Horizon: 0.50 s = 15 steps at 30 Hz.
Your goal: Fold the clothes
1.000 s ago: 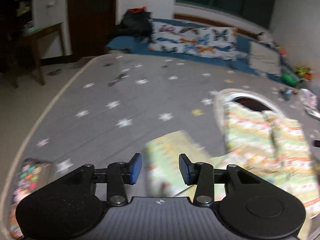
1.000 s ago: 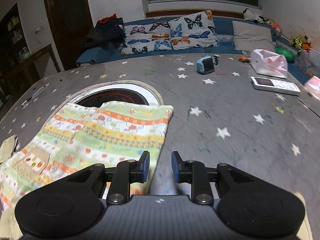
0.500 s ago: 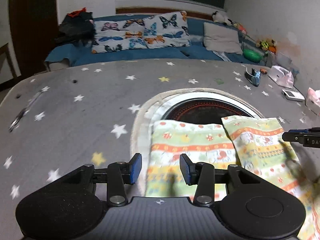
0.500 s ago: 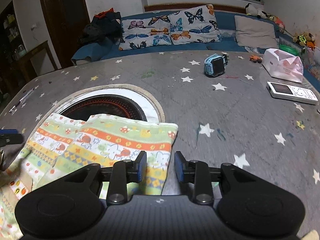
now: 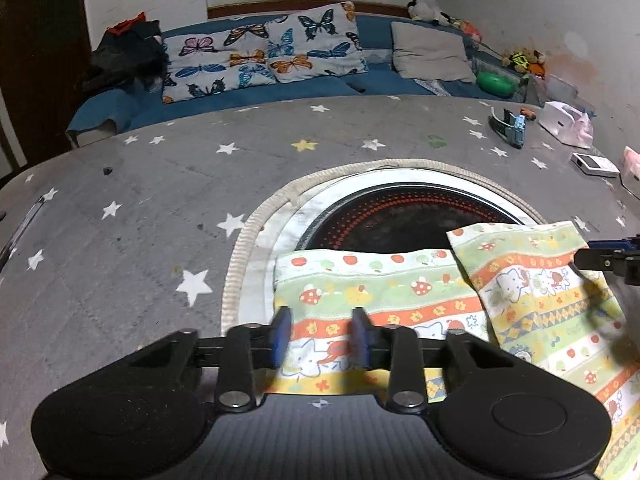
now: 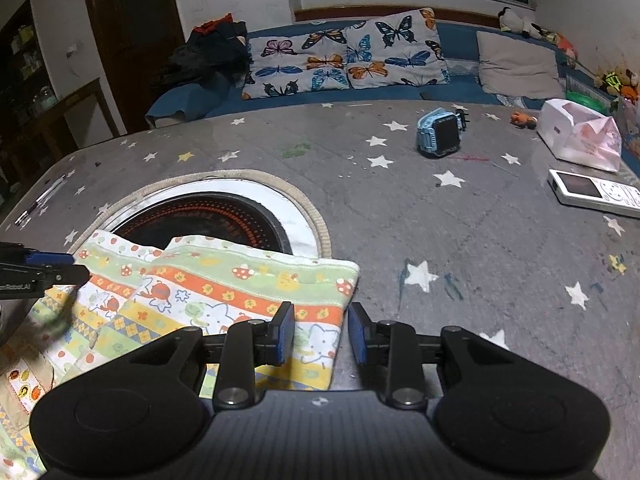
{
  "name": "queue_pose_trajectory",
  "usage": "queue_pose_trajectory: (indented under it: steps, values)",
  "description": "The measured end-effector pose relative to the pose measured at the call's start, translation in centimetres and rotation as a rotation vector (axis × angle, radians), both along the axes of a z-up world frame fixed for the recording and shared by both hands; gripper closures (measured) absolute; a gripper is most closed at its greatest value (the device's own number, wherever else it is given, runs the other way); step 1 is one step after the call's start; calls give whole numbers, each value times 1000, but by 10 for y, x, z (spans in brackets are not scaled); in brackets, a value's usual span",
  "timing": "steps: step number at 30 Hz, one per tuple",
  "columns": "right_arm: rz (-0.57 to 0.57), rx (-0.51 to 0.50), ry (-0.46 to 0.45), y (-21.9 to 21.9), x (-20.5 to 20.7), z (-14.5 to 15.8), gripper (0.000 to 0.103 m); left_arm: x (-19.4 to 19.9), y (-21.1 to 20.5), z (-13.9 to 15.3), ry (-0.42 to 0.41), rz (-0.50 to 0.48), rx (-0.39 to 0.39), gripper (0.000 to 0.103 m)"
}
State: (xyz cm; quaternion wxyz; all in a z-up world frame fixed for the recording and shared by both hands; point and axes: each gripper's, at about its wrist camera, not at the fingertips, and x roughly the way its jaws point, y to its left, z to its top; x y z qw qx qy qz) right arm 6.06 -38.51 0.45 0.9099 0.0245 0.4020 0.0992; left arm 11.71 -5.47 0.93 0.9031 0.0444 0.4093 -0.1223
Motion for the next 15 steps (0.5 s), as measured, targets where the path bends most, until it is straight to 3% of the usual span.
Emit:
queue_pose_trajectory:
  steps: [3, 5, 11, 15]
  values:
    - [3, -18, -7, 4, 2, -2, 93, 3, -5, -1, -14, -16, 38, 98]
    - [8, -34, -17, 7, 4, -1, 97, 4, -7, -1, -26, -13, 65, 101]
    - [14, -84, -71, 17, 11, 4, 100, 12, -6, -1, -68, 48, 118, 102]
    - [-8, -114, -56, 18, 21, -3, 98, 17, -2, -4, -77, 84, 141, 102]
